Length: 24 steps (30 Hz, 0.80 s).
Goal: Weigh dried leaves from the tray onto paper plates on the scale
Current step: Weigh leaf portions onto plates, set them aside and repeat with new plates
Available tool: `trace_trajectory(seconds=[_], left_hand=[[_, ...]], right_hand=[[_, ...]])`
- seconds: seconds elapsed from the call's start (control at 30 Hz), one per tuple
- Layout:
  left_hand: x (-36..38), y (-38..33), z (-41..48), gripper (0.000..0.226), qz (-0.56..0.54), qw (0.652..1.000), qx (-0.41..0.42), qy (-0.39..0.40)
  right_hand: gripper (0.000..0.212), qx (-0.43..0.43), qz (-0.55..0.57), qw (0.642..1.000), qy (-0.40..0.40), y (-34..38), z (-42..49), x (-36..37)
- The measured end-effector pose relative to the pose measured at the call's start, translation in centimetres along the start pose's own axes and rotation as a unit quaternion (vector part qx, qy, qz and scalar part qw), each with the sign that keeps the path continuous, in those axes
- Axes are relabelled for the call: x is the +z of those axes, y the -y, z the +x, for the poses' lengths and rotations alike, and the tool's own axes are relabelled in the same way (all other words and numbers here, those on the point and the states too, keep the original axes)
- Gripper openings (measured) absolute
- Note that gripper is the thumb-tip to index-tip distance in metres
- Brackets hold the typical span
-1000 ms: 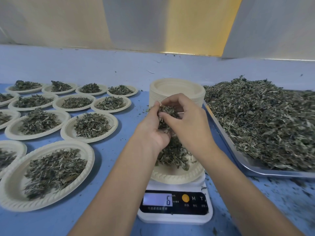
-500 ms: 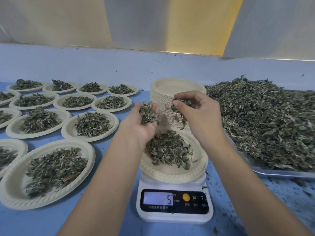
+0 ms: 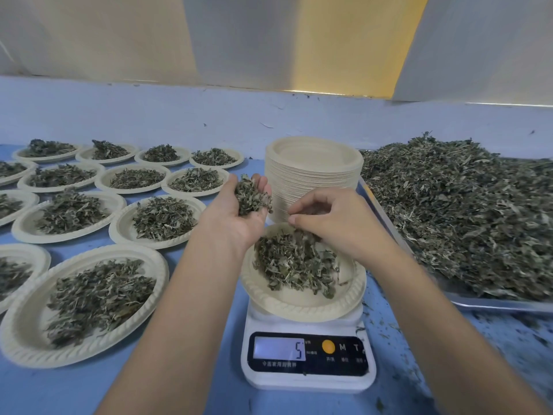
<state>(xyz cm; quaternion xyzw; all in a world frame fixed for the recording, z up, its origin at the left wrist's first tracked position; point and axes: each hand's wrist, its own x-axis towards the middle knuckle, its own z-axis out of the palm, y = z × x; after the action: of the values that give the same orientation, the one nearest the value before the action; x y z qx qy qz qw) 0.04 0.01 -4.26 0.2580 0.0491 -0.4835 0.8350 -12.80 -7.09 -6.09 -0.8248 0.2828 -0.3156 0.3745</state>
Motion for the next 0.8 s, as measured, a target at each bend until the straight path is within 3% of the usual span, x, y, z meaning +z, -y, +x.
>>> trace_trajectory(seconds=[0.3,0.43,0.57,0.8], left_hand=[[0.1,0.4,0.2,0.034,0.041,0.999,-0.016,0.008],[0.2,0.9,0.0,0.031,0.065,0.997,-0.023,0.033],[0.5,1.6,-0.4,0.024,0.123,0.991,-0.023,0.044],[0.6,2.5,-0.6,0.015,0.191,0.981,-0.009,0.034]], right_hand=[[0.015,0.032,0.069,0.996,-0.039,0.5,-0.3,-0.4],[0.009,-0.016,0.091,0.992,-0.083,0.6,-0.1,-0.1],[0.027,-0.068,0.104,0.99,-0.063,1.1,-0.3,0.6],[0.032,-0.067,0.068,0.993,-0.067,1.4,-0.5,1.6]])
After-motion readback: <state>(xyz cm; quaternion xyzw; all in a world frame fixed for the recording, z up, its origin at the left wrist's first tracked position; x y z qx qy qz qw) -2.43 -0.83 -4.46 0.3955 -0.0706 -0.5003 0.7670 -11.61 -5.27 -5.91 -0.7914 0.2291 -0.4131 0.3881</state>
